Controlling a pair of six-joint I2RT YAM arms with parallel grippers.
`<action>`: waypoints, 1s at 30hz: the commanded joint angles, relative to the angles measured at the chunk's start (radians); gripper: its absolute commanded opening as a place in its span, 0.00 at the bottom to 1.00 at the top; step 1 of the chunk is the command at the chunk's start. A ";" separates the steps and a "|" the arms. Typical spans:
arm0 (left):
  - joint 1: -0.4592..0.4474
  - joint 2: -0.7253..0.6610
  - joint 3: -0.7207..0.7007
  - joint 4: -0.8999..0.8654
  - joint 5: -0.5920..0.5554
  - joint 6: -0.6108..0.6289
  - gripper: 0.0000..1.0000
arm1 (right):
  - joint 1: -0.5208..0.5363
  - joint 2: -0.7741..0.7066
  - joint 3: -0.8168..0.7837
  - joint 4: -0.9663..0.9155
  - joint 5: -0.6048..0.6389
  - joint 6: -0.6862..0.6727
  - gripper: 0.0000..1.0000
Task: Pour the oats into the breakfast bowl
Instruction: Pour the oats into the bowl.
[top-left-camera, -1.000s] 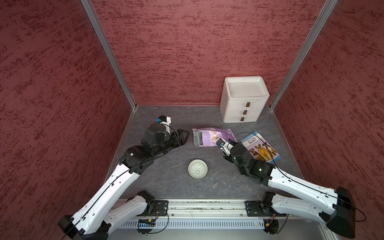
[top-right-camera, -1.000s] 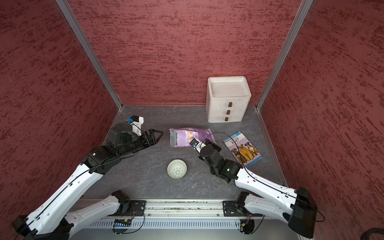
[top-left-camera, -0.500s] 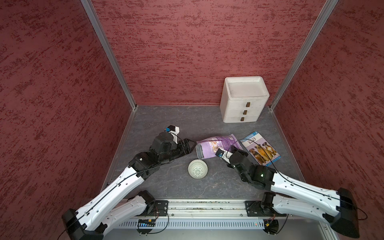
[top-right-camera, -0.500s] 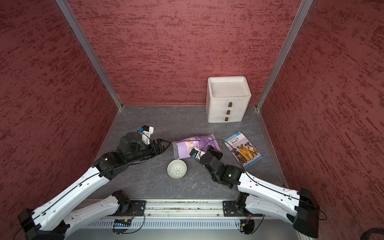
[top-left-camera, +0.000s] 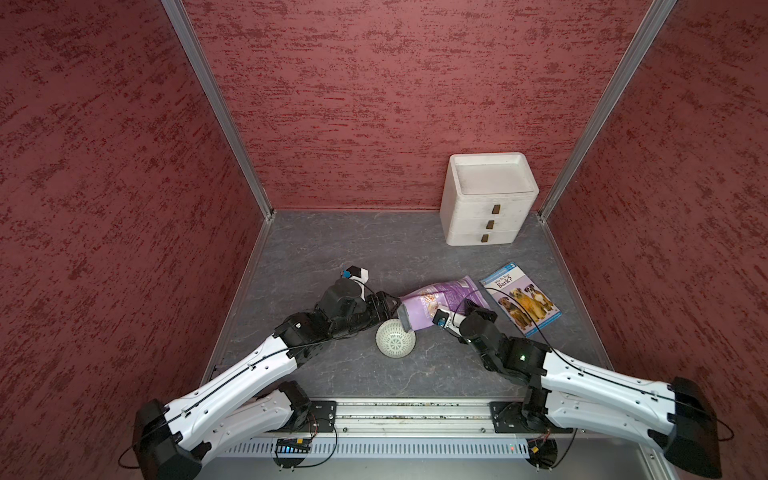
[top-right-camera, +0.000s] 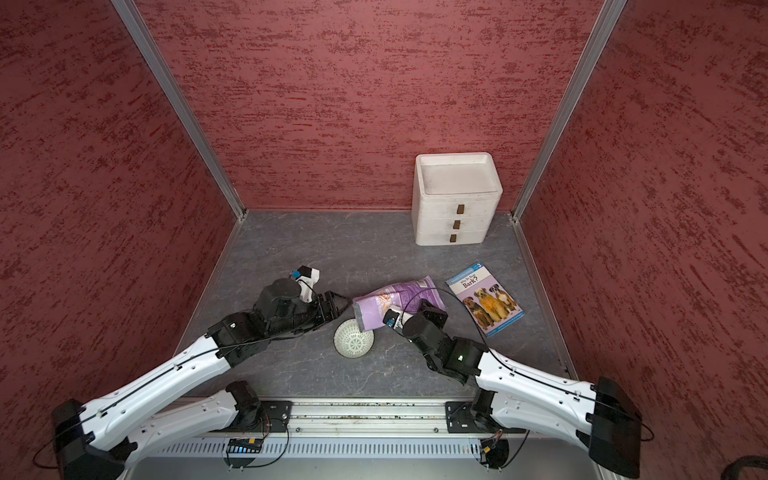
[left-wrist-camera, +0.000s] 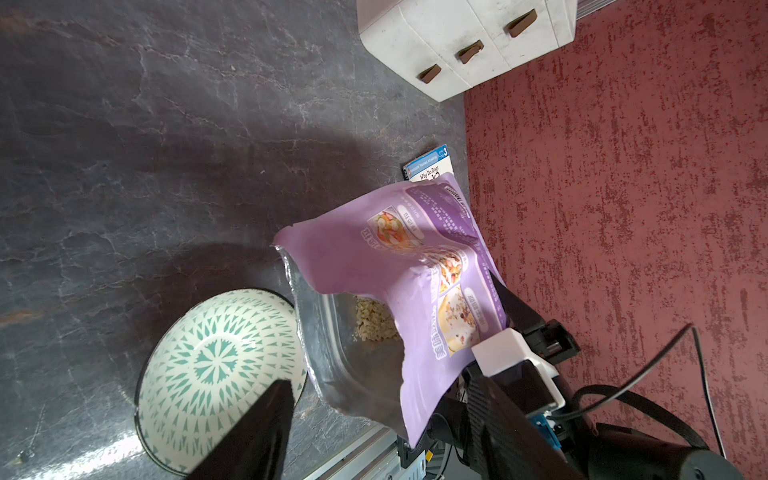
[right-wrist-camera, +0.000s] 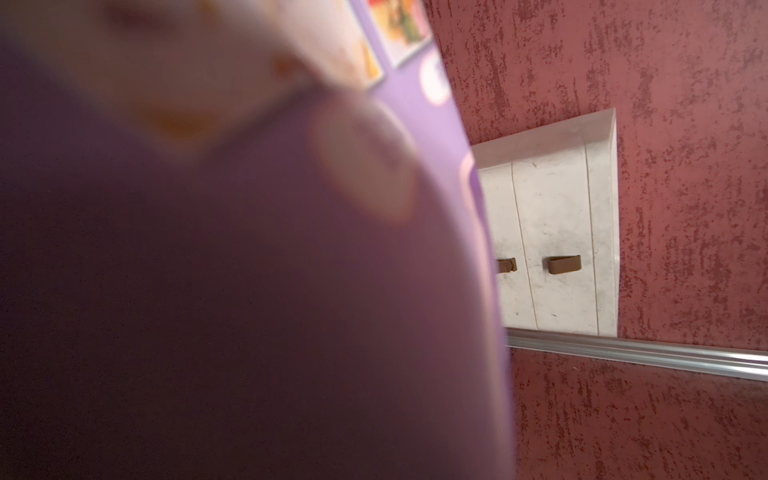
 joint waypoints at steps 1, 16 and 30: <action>-0.017 0.001 -0.017 0.043 -0.025 -0.024 0.70 | 0.032 -0.047 0.016 0.158 0.088 -0.013 0.00; -0.033 0.027 -0.077 0.107 -0.041 -0.063 0.68 | 0.077 -0.010 -0.027 0.313 0.150 -0.132 0.00; -0.036 0.057 -0.114 0.129 -0.046 -0.091 0.57 | 0.086 0.042 -0.066 0.464 0.162 -0.282 0.00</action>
